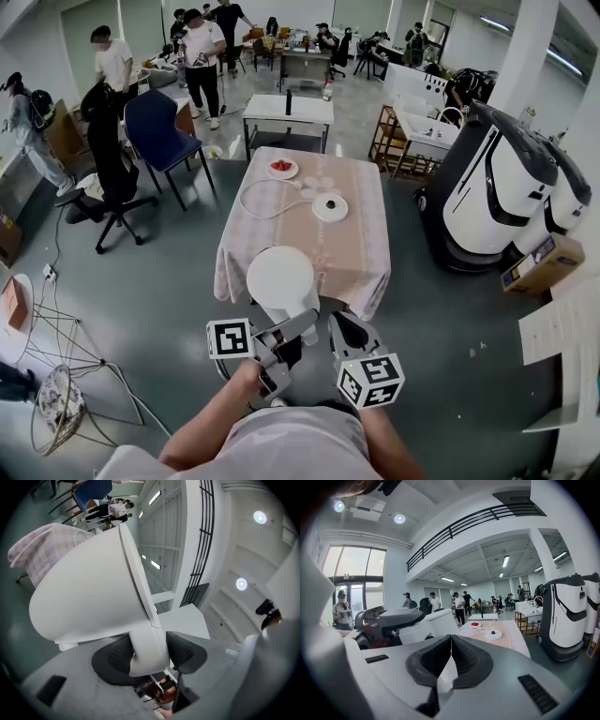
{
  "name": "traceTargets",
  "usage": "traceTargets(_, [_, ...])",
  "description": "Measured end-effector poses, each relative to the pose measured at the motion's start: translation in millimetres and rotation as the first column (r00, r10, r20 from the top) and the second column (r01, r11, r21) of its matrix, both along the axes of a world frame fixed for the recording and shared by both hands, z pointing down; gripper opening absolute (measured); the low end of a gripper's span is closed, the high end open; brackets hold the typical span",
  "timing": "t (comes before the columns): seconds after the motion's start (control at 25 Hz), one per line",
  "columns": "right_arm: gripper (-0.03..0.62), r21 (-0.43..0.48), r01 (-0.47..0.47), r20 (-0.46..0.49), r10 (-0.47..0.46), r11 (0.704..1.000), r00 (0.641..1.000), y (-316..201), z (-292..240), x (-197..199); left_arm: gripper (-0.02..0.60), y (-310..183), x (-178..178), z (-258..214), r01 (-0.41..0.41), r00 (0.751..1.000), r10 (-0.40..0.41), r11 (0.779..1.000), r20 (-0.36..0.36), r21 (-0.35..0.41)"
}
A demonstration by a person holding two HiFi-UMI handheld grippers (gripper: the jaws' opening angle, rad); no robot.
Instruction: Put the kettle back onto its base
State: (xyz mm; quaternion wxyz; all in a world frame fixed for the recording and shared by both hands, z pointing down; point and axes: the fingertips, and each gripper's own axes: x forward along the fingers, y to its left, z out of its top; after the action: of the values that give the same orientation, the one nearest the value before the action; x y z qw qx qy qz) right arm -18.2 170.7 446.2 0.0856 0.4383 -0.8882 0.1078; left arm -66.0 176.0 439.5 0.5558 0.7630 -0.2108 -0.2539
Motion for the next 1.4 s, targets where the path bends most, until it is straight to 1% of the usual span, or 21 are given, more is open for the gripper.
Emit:
traceTargets(0.32, [0.005, -0.019, -0.022, 0.011, 0.022, 1.0, 1.0, -18.1, 3.8, 6.6, 0.22, -19.6, 0.9, -0.9, -0.008, 1.0, 0.008, 1.0, 0.0, -0.012])
traceTargets(0.52, [0.005, -0.031, -0.009, 0.026, 0.01, 0.999, 1.0, -37.9, 10.4, 9.7, 0.221, -34.8, 5.3, 6.7, 0.0, 1.0, 0.0, 0.999, 0.009, -0.034])
traceTargets(0.76, [0.005, -0.04, 0.028, 0.042, -0.027, 0.999, 0.999, -79.6, 16.0, 15.3, 0.221, -71.6, 13.8, 14.3, 0.032, 0.999, -0.031, 0.998, 0.023, -0.056])
traceTargets(1.16, [0.005, -0.053, 0.084, 0.056, -0.081, 0.995, 0.995, -157.3, 13.1, 42.8, 0.221, -145.7, 40.5, 9.7, 0.086, 0.996, -0.085, 0.993, 0.014, -0.078])
traceTargets(1.4, [0.005, -0.053, 0.107, 0.072, -0.103, 0.993, 0.992, -191.3, 13.6, 60.2, 0.221, -175.2, 58.2, 13.1, 0.109, 0.994, -0.108, 0.99, 0.021, -0.093])
